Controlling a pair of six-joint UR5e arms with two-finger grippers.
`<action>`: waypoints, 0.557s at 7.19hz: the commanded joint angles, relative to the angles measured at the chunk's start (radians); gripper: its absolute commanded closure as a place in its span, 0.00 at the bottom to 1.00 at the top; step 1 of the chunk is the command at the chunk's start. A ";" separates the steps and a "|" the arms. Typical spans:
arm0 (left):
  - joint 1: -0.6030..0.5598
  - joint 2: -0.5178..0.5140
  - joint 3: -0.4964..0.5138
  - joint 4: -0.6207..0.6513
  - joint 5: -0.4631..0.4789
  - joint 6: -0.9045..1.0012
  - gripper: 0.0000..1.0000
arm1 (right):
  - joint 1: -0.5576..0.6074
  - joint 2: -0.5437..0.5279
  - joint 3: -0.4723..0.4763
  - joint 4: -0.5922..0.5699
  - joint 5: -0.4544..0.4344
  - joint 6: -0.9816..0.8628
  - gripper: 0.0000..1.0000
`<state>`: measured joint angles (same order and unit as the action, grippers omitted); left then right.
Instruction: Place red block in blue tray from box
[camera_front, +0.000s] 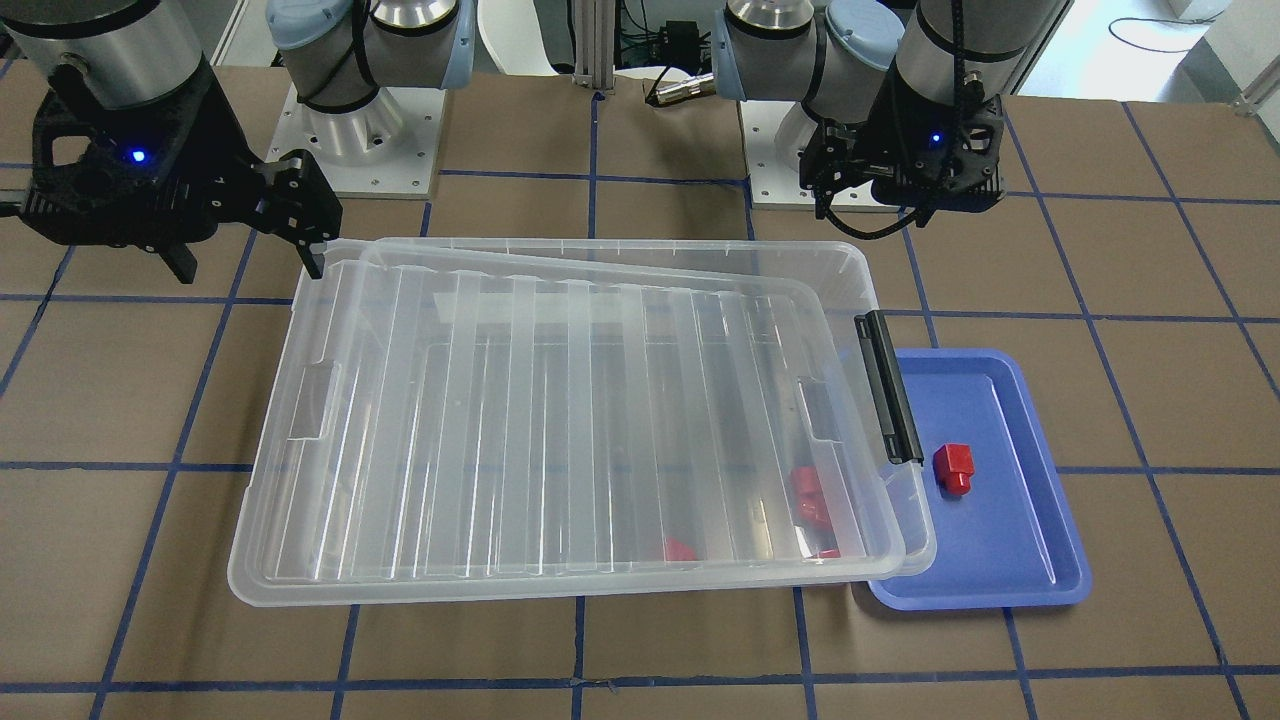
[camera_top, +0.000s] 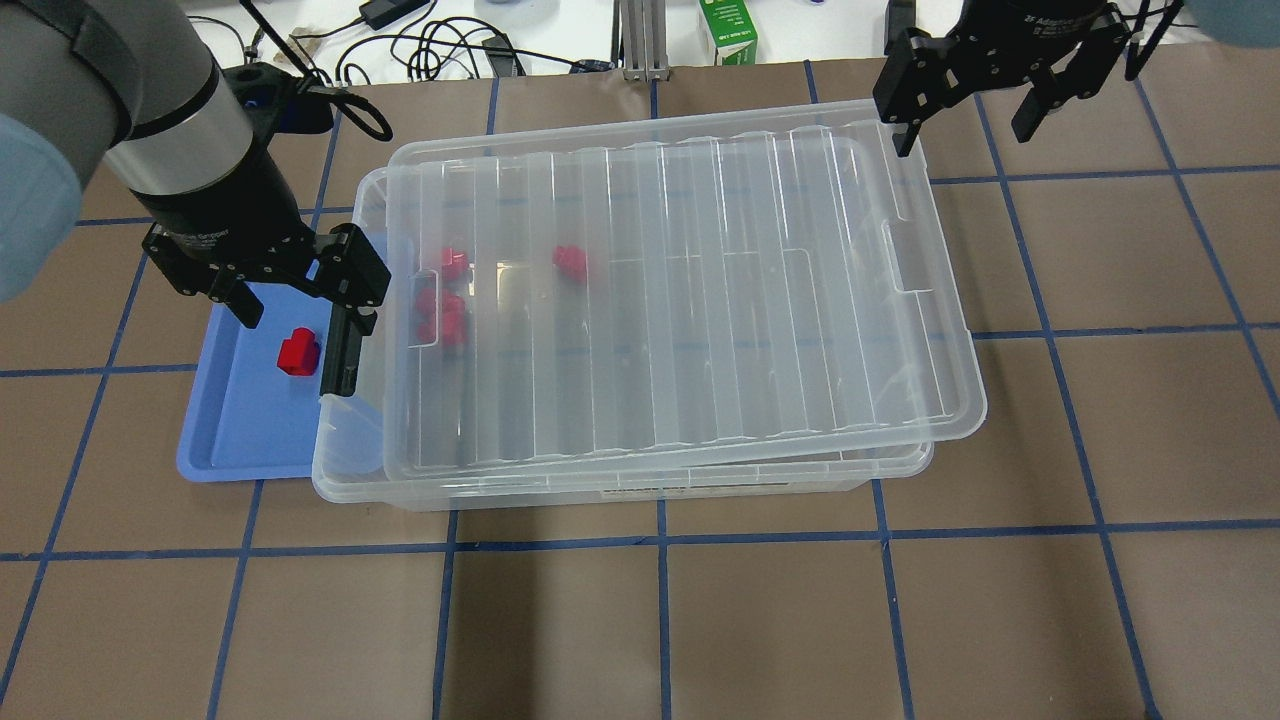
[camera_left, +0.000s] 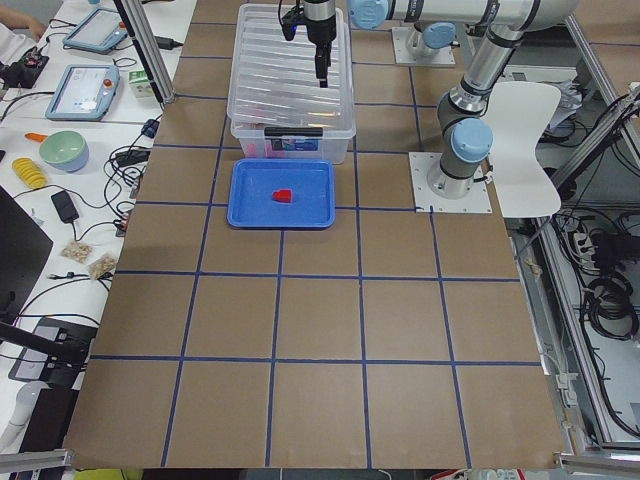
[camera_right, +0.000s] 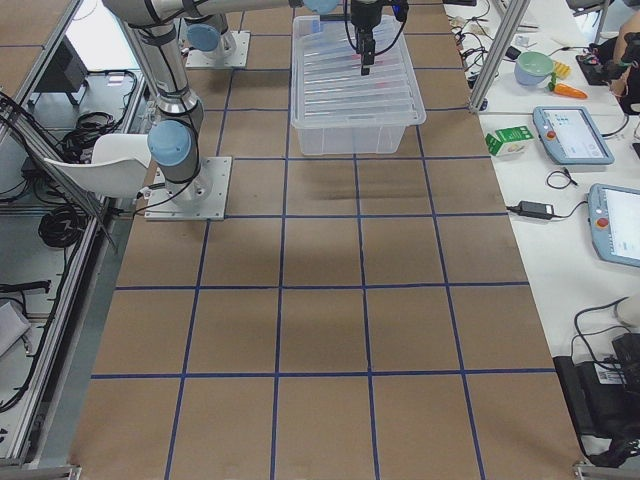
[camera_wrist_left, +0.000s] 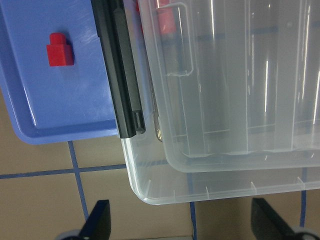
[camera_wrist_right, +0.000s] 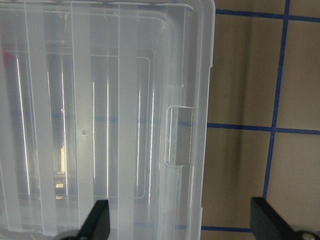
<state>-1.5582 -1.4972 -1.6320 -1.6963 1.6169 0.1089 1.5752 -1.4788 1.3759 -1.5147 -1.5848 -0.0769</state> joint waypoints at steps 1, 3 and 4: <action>0.003 0.000 0.000 0.001 -0.002 -0.003 0.00 | 0.003 0.000 0.002 0.001 0.005 0.003 0.00; 0.003 0.000 0.000 0.003 -0.002 -0.014 0.00 | 0.003 0.000 0.000 0.001 -0.001 0.003 0.00; 0.001 0.000 0.000 0.003 -0.002 -0.015 0.00 | 0.003 0.000 0.000 0.001 -0.001 0.005 0.00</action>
